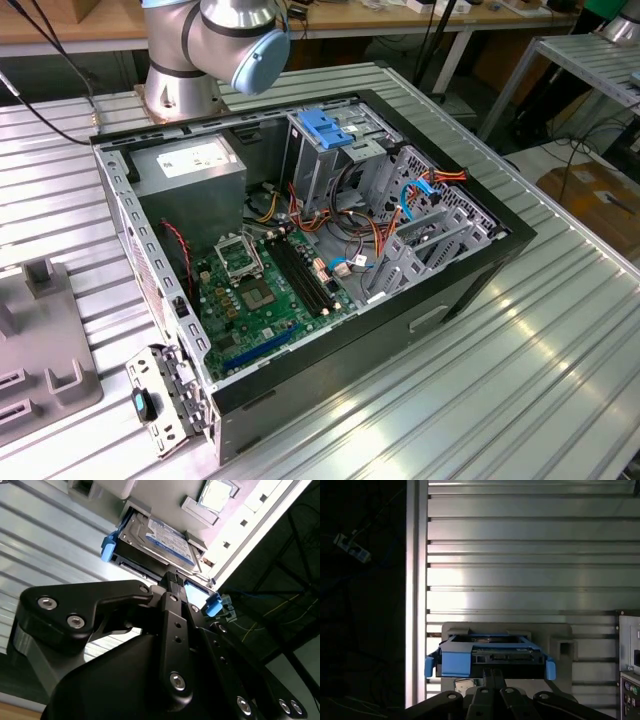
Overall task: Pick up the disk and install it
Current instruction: 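Pick up the disk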
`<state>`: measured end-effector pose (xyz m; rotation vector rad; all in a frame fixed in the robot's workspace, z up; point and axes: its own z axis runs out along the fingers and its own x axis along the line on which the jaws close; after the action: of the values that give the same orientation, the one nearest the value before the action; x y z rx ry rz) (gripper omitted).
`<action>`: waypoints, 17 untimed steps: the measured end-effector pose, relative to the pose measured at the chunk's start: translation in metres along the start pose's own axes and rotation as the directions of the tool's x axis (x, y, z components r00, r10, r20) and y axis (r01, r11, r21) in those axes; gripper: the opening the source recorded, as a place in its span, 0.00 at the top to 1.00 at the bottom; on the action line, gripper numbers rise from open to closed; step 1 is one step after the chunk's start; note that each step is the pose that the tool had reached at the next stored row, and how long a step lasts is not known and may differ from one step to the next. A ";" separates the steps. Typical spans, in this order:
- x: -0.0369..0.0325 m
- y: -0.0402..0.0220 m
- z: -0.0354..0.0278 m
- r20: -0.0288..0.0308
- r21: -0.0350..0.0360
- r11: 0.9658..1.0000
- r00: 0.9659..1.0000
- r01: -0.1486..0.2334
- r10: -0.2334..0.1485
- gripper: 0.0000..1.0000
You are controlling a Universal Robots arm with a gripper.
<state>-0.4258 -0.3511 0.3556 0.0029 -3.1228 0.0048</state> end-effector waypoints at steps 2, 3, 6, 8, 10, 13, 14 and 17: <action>0.0000 0.0000 0.0000 0.000 0.000 1.000 1.000 0.000 0.000 0.89; 0.0000 0.0000 0.0000 0.000 0.000 1.000 1.000 0.000 0.000 0.89; 0.0000 0.0000 0.0000 0.000 0.000 1.000 1.000 0.007 -0.007 0.89; 0.0000 0.0000 0.0000 0.000 0.001 0.999 0.999 0.042 -0.042 0.89; 0.0000 0.0000 0.0000 0.000 0.002 0.996 0.996 0.088 -0.088 0.89; 0.0000 0.0000 0.0000 0.000 0.003 0.984 0.984 0.178 -0.178 0.89; 0.0000 0.0000 0.0000 0.000 0.004 0.978 0.978 0.208 -0.208 0.89; 0.0000 0.0000 0.0000 0.000 0.004 0.976 0.976 0.218 -0.218 0.89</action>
<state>-0.4258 -0.3510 0.3556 0.3455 -3.1041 0.0080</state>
